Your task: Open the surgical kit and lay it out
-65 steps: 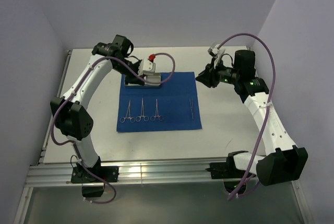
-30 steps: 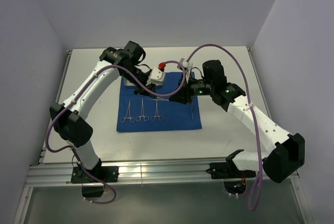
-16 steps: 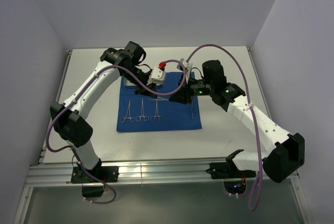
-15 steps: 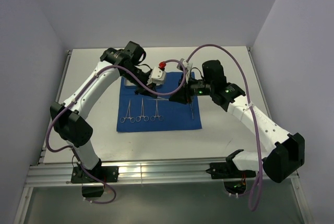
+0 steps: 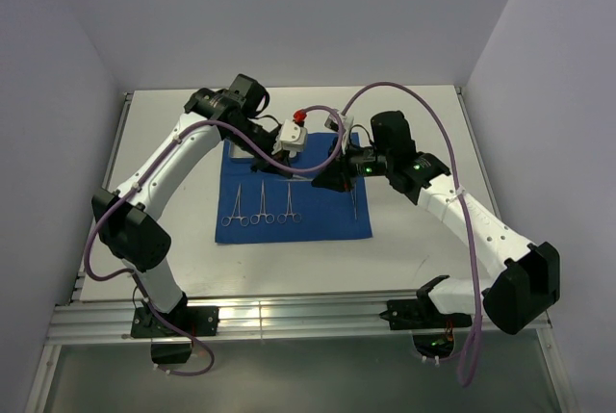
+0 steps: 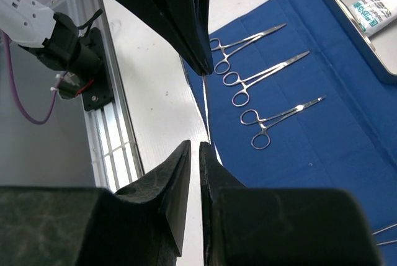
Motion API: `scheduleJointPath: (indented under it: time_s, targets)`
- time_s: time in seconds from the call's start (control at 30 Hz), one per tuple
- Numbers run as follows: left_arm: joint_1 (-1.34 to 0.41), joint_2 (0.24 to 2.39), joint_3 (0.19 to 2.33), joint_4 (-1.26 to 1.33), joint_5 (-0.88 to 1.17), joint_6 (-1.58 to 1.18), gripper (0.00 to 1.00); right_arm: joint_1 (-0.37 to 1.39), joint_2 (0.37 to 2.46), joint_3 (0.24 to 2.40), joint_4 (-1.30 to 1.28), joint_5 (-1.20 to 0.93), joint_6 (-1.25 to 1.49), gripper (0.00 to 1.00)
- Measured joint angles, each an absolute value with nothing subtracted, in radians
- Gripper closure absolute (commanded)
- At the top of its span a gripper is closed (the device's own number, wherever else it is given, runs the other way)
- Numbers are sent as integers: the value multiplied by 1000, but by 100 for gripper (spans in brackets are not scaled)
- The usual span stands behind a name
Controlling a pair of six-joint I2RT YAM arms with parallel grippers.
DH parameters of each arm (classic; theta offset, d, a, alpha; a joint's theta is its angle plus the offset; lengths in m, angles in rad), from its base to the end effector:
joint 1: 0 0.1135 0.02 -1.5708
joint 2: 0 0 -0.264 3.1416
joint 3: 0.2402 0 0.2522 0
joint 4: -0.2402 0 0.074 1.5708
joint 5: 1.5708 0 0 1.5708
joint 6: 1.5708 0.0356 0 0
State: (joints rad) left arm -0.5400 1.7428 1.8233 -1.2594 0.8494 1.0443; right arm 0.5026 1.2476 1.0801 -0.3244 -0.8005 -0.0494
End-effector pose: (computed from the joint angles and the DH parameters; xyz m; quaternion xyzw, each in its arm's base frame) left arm 0.2794 -0.1986 0.3630 0.6926 0.5706 -0.3471 0.2726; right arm 0.2285 0.1547 0.3355 -0.4079 0.7057 0.4320 0.3859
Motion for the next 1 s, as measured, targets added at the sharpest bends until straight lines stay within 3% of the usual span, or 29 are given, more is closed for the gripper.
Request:
scheduleJointPath:
  time_s: [0.33,0.73,0.83,0.87,0.9,1.0]
  targets:
    - [-536,1728,1828,-1230,875,1023,100,506,1248,1080,-326,-799,-50,83]
    - [-536,1709,1805,-1228,879,1027,100,492,1163,1036,-200,-857,100,74]
    - [-536,1690,1786,-1219,894,1039,100,474,1165,1055,-158,-889,184,65]
    - [-536,1679,1776,-1217,897,1048,100,464,1172,1062,-149,-900,205,52]
    - [-536,1666,1764,-1215,898,1061,100,450,1183,1069,-144,-913,227,46]
    - [-536,1630,1740,-1221,900,1108,100,413,1237,1101,-160,-962,265,40]
